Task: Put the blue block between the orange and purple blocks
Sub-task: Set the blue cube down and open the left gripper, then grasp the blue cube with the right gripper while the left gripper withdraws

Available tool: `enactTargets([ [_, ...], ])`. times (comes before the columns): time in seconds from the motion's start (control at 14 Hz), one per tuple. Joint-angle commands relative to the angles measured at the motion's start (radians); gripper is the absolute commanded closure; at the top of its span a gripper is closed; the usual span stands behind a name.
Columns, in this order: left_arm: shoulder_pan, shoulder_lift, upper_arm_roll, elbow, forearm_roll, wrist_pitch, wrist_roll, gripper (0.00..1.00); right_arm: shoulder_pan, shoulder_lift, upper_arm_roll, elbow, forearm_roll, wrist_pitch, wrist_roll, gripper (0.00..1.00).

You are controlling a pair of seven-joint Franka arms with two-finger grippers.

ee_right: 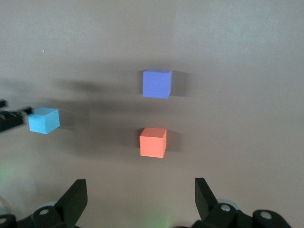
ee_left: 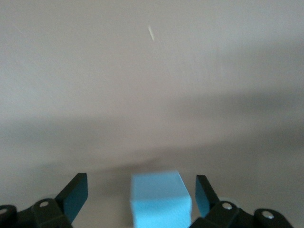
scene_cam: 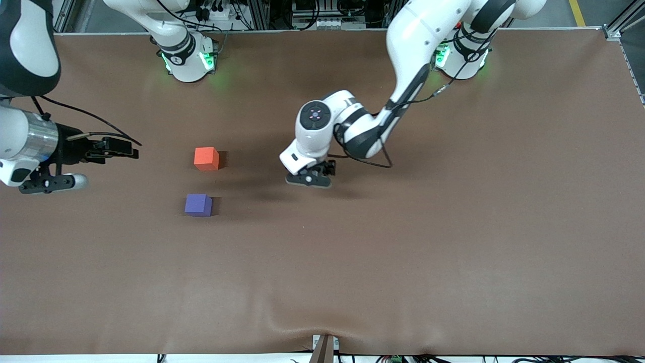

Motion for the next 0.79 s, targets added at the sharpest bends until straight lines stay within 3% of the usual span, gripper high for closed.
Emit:
enactTargets([
  [0.0,0.111,-0.138,0.013,-0.032,0.028,-0.086,0.077,0.00,0.119,-0.027,-0.002,-0.055,0.019,0.064,0.207,0.00],
  [0.43,0.394,-0.334,0.004,-0.040,0.012,-0.339,0.348,0.00,0.451,0.033,-0.002,-0.169,0.017,0.309,0.591,0.00],
  [0.71,0.551,-0.429,0.001,-0.065,0.008,-0.473,0.491,0.00,0.624,0.223,-0.002,-0.144,0.016,0.545,0.738,0.00],
])
